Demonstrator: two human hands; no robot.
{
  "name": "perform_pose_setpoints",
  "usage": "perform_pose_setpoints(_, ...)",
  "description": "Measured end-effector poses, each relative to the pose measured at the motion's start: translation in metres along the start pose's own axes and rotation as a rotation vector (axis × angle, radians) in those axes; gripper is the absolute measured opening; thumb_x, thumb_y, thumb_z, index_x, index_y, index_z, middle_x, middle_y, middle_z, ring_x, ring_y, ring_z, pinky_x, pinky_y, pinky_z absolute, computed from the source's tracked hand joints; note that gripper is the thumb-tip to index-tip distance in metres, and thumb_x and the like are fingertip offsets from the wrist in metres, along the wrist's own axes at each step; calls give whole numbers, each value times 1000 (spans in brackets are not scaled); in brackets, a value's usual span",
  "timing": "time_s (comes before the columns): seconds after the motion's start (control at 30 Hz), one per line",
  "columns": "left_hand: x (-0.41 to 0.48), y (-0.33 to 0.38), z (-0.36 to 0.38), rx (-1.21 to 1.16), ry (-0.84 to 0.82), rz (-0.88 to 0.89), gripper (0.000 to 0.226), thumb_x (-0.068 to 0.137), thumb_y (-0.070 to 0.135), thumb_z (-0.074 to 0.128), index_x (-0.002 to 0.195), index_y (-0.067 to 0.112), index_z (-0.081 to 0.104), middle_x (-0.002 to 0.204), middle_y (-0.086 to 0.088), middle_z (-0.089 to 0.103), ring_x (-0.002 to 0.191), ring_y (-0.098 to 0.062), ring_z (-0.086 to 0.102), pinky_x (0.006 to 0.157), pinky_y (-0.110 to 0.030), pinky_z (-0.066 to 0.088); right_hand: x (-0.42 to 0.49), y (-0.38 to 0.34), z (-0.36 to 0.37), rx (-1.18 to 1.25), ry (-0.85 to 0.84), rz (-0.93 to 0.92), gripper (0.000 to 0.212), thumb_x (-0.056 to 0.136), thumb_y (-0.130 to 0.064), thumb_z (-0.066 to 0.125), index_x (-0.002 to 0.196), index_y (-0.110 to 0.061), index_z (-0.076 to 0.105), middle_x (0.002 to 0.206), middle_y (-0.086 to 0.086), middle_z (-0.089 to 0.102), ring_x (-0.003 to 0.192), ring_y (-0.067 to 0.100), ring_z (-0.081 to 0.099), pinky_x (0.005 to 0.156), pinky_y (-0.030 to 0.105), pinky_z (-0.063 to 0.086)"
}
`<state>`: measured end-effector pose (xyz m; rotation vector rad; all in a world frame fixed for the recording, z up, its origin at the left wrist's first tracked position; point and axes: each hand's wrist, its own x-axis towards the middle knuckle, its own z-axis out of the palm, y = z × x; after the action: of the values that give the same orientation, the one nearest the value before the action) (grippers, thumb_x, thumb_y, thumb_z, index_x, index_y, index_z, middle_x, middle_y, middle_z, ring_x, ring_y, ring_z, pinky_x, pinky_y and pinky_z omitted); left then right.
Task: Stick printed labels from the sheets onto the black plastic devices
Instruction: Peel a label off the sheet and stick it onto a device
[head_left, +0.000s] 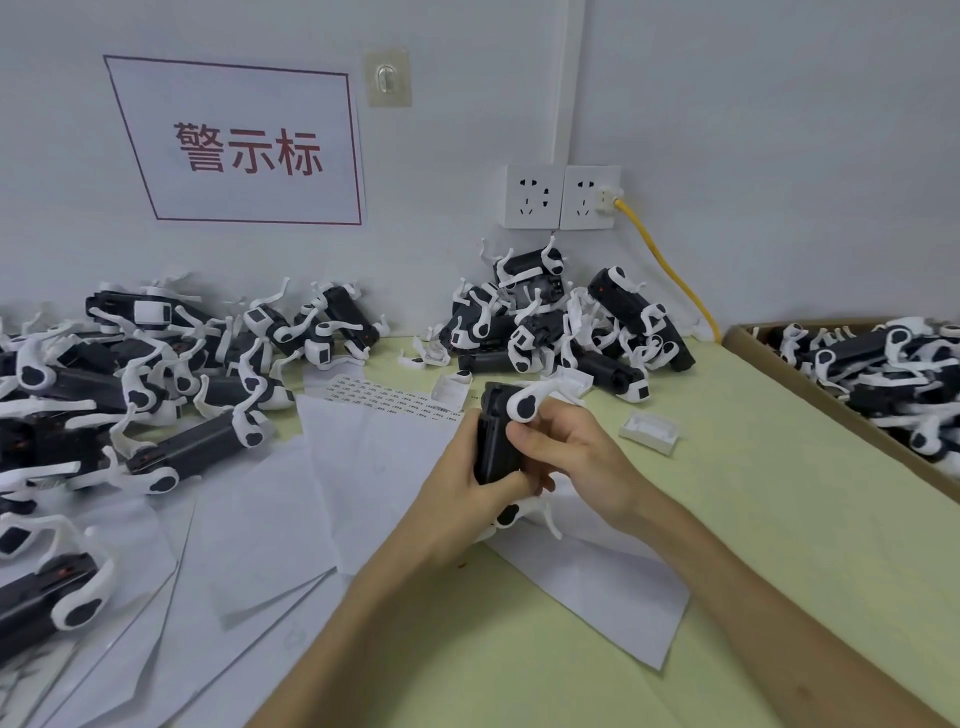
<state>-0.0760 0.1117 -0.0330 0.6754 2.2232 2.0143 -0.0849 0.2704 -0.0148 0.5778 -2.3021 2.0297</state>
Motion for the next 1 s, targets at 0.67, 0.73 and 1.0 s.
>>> perform_pose_setpoints(0.67,1,2,7,-14,70,-143,47,70,24,71,112,12,55,110,-26,66,105,-43,64,96,-61,50,2,8,-1,72,9,-48,49,93,-26,67,90,19,50,74,14,48,66,26,49,58,35,43)
perform_pose_setpoints(0.73,1,2,6,-11,80,-153,48,69,24,72,113,12,55,107,-24,68,103,-41,66,95,-59,51,3,9,-2,76,-9,-17,43,96,-21,59,95,20,50,74,13,48,64,24,50,57,31,43)
perform_pose_setpoints(1.0,3,0,5,-52,101,-191,48,67,23,72,109,8,54,103,-29,63,89,-38,65,84,-54,52,2,10,1,74,-17,-4,32,101,-10,54,70,-12,48,59,-6,44,53,11,46,54,23,43)
